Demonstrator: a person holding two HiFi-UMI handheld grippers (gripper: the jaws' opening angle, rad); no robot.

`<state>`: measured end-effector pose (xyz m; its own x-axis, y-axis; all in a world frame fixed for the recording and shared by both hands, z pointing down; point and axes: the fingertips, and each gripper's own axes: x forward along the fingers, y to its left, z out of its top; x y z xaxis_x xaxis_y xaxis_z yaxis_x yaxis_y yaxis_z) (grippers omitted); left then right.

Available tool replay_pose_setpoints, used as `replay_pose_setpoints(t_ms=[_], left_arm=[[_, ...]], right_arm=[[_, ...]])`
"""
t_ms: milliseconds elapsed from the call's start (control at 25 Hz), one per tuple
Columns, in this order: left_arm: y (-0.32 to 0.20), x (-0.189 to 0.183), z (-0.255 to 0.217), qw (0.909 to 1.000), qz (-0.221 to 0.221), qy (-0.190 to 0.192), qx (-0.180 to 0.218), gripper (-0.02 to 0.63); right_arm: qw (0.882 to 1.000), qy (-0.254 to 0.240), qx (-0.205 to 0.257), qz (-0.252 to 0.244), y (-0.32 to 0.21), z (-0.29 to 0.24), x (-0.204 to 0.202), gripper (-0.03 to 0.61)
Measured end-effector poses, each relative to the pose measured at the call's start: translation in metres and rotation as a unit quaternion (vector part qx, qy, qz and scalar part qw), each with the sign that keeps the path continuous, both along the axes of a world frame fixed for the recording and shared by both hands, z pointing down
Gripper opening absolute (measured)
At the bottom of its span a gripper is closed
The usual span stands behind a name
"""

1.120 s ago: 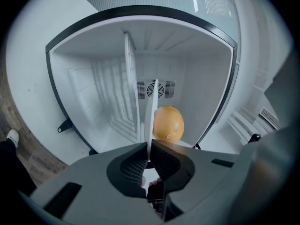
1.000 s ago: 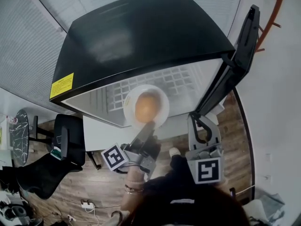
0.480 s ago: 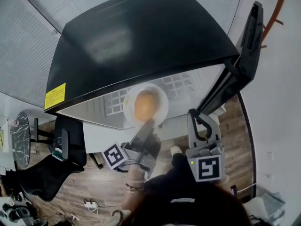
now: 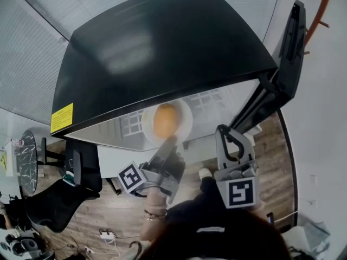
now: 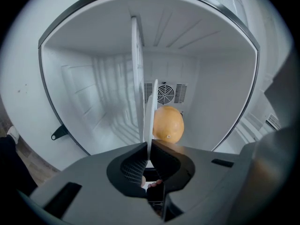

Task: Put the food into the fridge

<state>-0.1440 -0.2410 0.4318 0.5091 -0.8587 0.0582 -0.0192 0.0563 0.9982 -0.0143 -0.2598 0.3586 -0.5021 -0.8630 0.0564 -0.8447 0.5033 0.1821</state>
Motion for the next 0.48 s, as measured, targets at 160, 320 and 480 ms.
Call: replay_pose_setpoints(t_ms=[160,320,480], left_arm=[[-0.004,-0.001,0.000,1.0000,0.000,0.005,-0.003,0.014],[-0.009,-0.001,0.001,0.9999,0.001,0.010,-0.005,0.014],[-0.013,-0.002,0.001,0.9999,0.002,0.015,-0.005,0.014]], right_arm=[[1.000,-0.003,0.002,-0.004,-0.004,-0.001,-0.004,-0.005],[1.000,-0.011,0.010,-0.005,-0.008,-0.004,-0.005,-0.005],[1.000,-0.016,0.010,-0.001,-0.013,-0.004,-0.003,-0.005]])
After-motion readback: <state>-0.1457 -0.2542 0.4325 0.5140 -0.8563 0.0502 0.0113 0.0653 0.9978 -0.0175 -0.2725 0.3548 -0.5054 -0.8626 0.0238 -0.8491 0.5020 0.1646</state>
